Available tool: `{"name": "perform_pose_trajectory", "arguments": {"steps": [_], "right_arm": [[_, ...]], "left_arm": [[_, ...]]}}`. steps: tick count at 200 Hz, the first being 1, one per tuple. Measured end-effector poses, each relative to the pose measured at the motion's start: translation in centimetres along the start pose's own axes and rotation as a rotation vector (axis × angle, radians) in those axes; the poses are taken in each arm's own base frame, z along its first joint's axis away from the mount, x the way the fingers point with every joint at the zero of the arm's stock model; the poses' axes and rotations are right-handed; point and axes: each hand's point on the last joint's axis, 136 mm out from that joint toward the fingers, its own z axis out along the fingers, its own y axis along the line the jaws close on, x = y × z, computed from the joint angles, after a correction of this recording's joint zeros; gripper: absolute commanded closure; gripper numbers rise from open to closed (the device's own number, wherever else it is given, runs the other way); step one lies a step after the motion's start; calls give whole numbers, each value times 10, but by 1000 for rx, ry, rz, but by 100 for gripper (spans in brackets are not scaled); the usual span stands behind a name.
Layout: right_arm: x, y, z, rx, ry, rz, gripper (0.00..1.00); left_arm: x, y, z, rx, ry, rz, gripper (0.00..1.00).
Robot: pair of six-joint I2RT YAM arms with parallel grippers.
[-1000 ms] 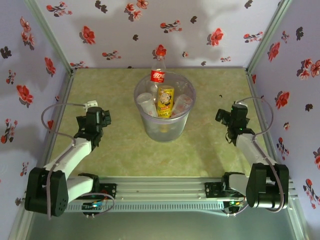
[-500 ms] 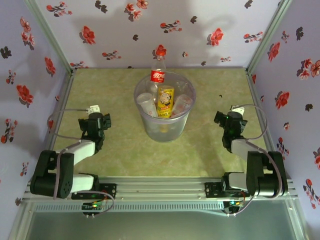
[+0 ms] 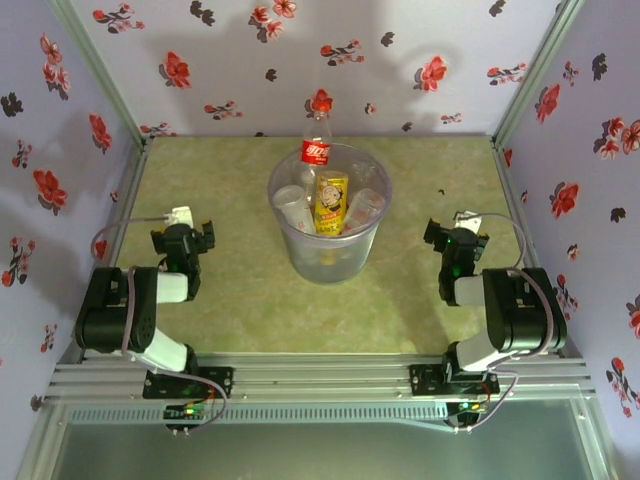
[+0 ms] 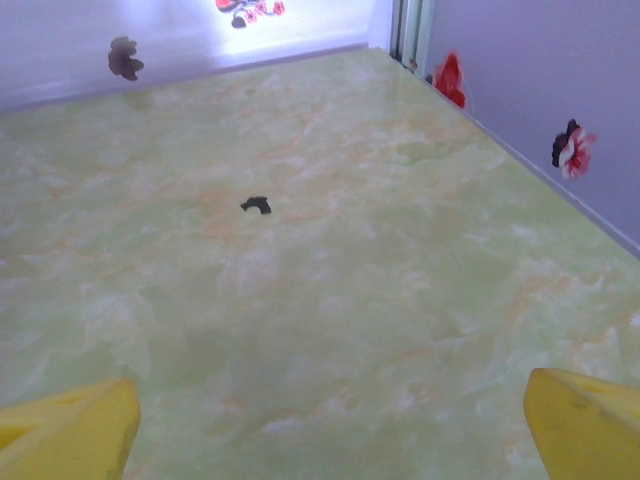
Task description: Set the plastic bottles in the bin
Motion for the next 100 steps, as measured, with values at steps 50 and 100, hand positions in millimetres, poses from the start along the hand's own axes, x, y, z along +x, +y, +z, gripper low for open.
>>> {"name": "perform_pose_trajectory", "arguments": {"steps": [50,100], "right_arm": [[5,-2,5,22,26,-12,1],[-1,-6,7,51,15,-9,1]], "left_arm": [[-4,-7,1,52,-21,-23,0],[-6,-8,1,63,-29,-25,0]]}}
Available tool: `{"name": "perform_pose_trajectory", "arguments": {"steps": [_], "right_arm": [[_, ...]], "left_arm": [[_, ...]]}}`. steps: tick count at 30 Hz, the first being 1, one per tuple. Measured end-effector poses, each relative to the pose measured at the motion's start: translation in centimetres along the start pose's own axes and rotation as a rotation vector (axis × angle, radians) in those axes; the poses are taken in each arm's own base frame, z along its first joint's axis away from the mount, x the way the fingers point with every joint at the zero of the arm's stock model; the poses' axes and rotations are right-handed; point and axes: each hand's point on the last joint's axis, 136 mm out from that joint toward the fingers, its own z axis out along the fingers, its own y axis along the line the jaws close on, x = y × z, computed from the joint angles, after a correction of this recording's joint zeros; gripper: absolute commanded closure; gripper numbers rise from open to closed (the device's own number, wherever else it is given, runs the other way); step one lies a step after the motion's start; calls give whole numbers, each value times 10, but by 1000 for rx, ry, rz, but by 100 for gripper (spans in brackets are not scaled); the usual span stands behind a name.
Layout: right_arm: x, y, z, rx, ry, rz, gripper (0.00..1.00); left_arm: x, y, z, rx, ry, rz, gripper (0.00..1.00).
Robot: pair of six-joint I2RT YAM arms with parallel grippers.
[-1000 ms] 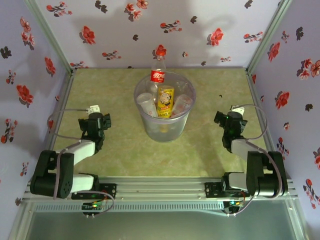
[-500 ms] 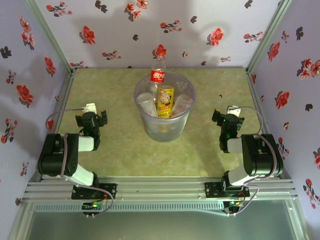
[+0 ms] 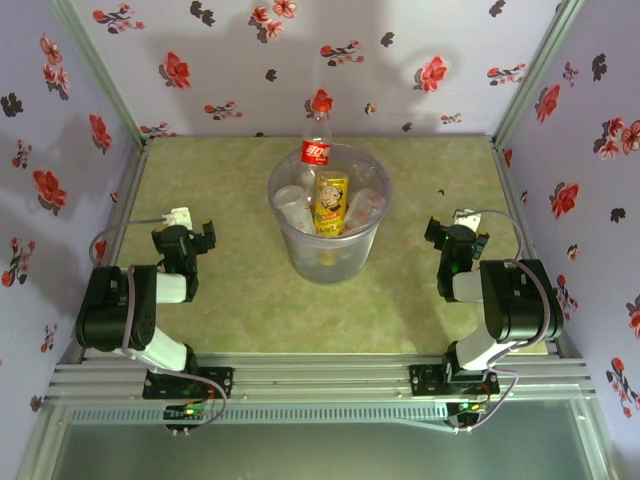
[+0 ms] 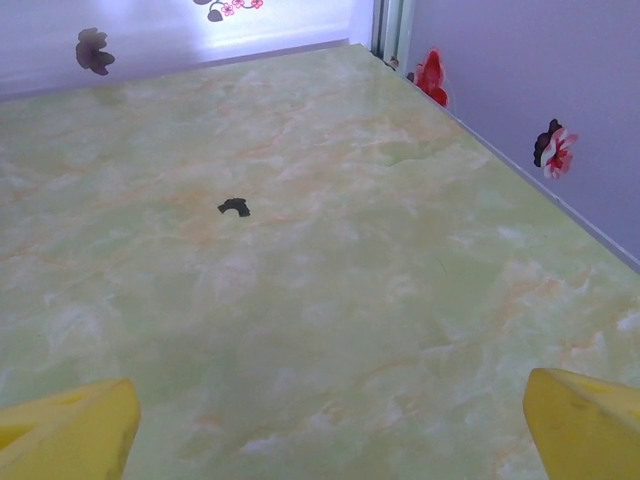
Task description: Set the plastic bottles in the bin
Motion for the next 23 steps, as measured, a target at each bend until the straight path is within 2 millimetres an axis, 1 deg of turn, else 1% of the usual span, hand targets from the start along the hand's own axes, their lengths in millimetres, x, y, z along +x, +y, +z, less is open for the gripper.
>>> {"name": "perform_pose_trajectory", "arguments": {"steps": [23], "right_arm": [[2,1,1,1,12,-7,1]], "left_arm": [[-1,0,0,0,-3,-1,0]]}}
